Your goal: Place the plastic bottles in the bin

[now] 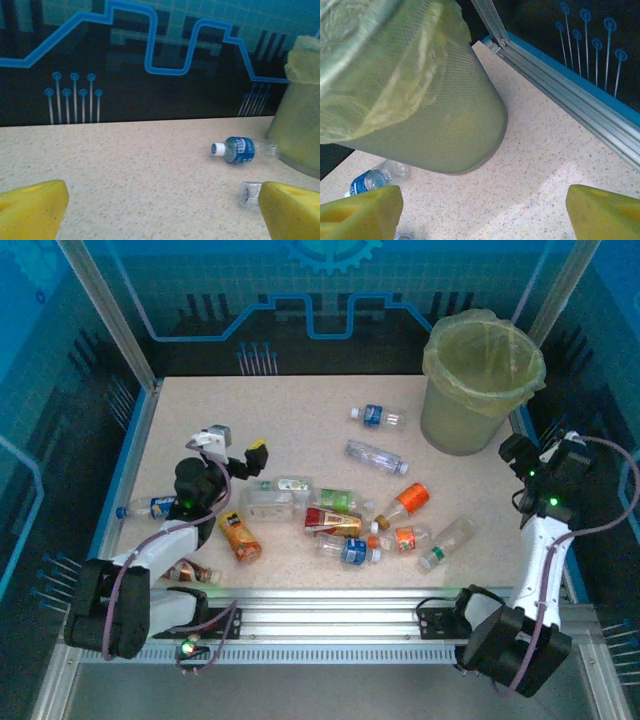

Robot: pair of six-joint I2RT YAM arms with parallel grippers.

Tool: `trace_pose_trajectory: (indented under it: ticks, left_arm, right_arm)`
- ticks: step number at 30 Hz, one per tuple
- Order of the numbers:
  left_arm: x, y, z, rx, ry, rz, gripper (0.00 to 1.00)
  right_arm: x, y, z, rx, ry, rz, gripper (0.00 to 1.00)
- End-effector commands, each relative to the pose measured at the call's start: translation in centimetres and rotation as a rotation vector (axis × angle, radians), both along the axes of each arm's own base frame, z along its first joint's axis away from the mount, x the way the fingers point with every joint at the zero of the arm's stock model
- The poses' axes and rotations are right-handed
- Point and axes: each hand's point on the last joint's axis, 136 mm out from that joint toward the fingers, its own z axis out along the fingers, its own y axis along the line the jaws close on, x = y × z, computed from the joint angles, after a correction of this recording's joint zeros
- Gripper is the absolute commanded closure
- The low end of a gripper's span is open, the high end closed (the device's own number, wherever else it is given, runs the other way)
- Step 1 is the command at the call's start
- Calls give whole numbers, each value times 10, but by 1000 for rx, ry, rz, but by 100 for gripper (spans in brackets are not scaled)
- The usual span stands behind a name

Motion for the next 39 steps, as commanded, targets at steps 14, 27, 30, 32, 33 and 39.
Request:
trace_pose_trajectory:
  ticks: [14,27,30,32,33,39]
  left_arm:
    - [5,-16,19,-39,12,-65,1]
    - [-2,-21,18,-68,48,-97,1]
    - [-4,-23,17,-71,55,-107,1]
    - [-6,-23,15,-75,61,-110,1]
    - [-6,-23,15,-78,61,-113,1]
    - [-8,-26,10,-92,78,-131,1]
  right_arm:
    - [11,124,104,-421,101,313,17]
    - [111,181,128,-790,369,521,19]
    - [136,179,127,-806,390,520,20]
    - [151,178,123,-810,400,527,20]
    - [156,178,120,-812,409,535,19]
    - [183,170,89,-791,480,564,19]
